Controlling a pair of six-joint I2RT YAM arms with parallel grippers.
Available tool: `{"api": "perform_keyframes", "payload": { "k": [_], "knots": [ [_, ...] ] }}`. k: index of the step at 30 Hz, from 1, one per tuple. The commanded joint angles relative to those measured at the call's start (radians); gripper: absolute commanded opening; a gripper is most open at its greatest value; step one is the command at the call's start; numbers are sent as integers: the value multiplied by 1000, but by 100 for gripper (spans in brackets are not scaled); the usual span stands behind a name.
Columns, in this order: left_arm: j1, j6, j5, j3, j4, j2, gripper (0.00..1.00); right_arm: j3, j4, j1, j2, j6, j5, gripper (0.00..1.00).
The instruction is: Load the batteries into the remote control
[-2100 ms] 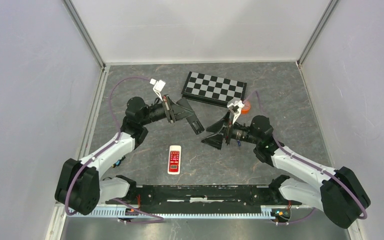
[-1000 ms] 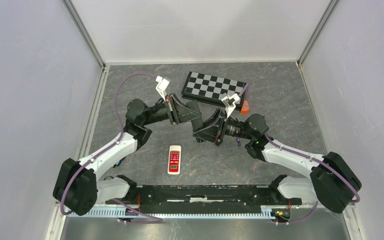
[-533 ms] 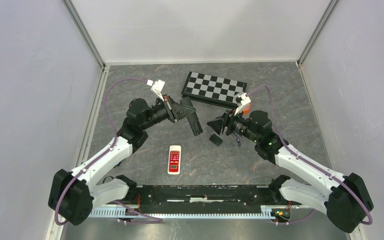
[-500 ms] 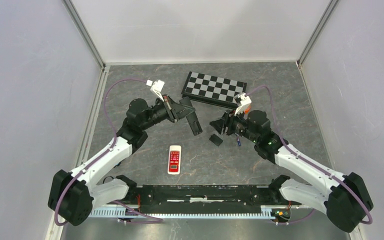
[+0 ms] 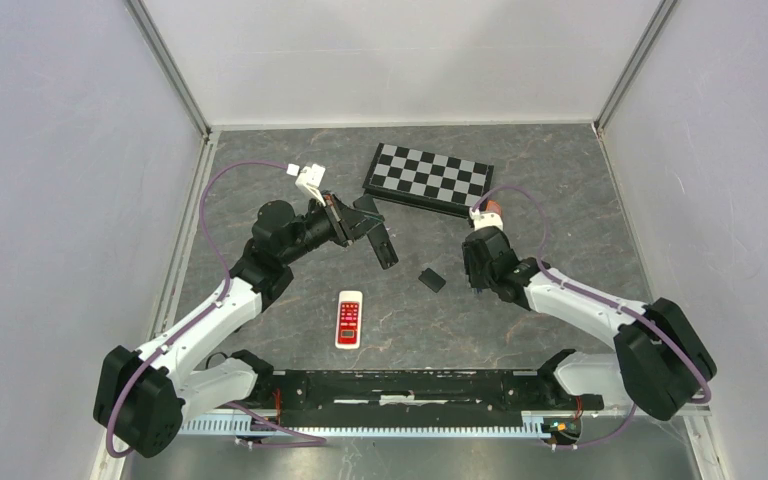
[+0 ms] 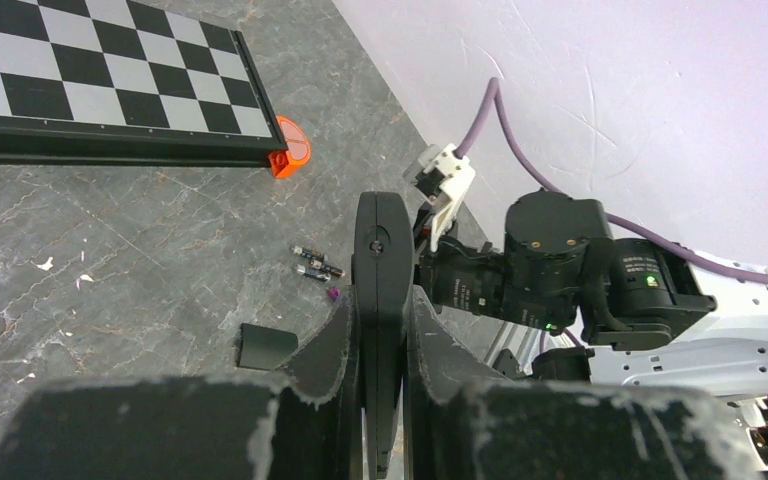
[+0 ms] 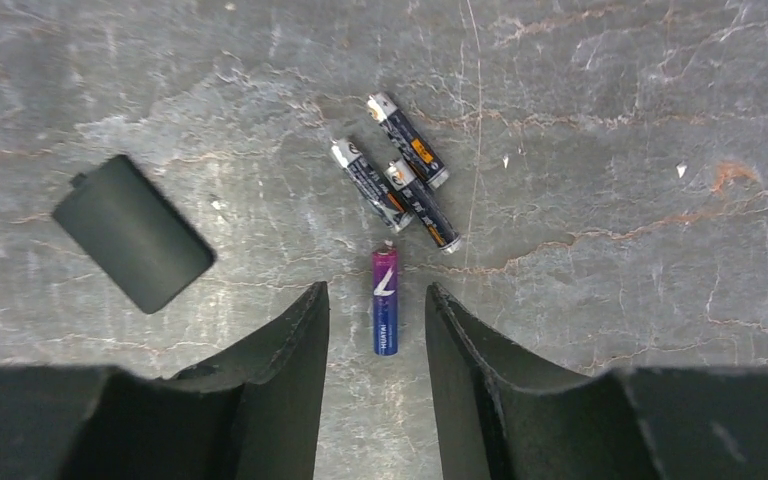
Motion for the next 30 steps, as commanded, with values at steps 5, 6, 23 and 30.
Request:
{"api": "perform_keyframes", "payload": {
  "k": [5,6,23,30],
  "knots": [
    [2,53,-5,1,30,-22,2,23,78,-29,60,-34,-20,44],
    [2,53,-5,1,30,-21,2,22,94,-30,64,-47,-23,44],
    [3,56,6,17,15,-8,2,49,138,-117,132,-129,-9,22],
    [3,53,10,19,16,-6,2,97,175,-129,200,-198,-45,27]
  ]
}}
